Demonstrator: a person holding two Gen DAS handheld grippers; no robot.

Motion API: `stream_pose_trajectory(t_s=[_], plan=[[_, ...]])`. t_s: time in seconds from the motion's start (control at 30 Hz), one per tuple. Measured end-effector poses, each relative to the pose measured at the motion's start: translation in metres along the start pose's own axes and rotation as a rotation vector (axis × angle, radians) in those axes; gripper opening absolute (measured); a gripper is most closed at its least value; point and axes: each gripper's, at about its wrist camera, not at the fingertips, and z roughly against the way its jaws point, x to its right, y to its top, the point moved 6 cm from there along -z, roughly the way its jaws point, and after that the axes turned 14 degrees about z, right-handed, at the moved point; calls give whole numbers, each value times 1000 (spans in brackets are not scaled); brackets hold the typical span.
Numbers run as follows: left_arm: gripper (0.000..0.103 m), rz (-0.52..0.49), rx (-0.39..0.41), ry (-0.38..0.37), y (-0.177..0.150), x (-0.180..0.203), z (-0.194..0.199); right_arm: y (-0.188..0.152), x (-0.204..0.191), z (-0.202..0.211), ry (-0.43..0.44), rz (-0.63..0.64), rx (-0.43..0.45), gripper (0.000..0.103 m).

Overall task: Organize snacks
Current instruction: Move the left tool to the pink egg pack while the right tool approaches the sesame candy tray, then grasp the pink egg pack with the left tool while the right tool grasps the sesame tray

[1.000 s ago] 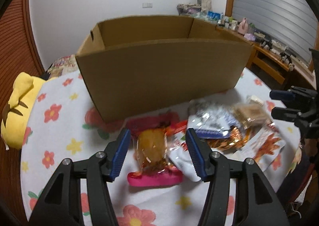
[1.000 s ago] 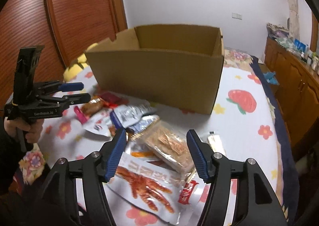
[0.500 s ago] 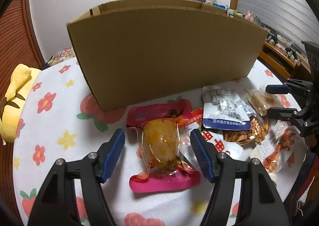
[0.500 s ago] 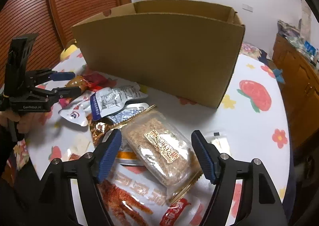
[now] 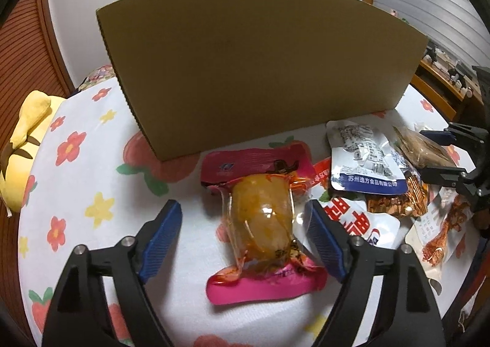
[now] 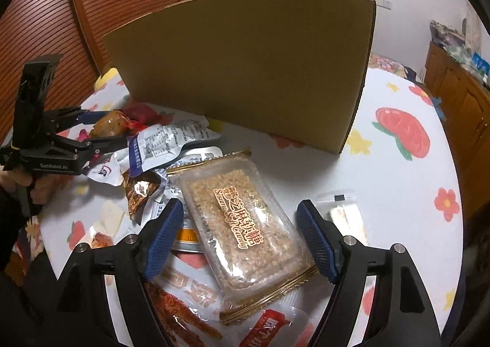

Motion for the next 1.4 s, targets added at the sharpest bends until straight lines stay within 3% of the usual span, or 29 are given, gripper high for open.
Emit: stream_pose_trajectory(t_s=[0.13, 0.47, 0.57, 0.67, 0.73, 0.87, 1.4], plan=[[92, 11, -1, 19, 0, -5, -2, 0, -1, 0, 6, -5, 2, 79], [94, 33, -18, 21, 1, -14, -3, 0, 2, -1, 1, 0, 1, 79], [87, 15, -19, 6, 0, -11, -1, 0, 1, -1, 1, 0, 1, 79], [70, 20, -24, -17, 0, -9, 3, 0, 1, -1, 0, 3, -1, 80], [52, 16, -26, -41, 0, -7, 5, 0, 1, -2, -1, 5, -2, 80], [50, -5, -26, -35, 0, -4, 7, 1, -1, -3, 3, 6, -3, 82], [36, 80, -8, -64, -4, -21, 18, 2, -4, -5, -3, 28, -13, 86]])
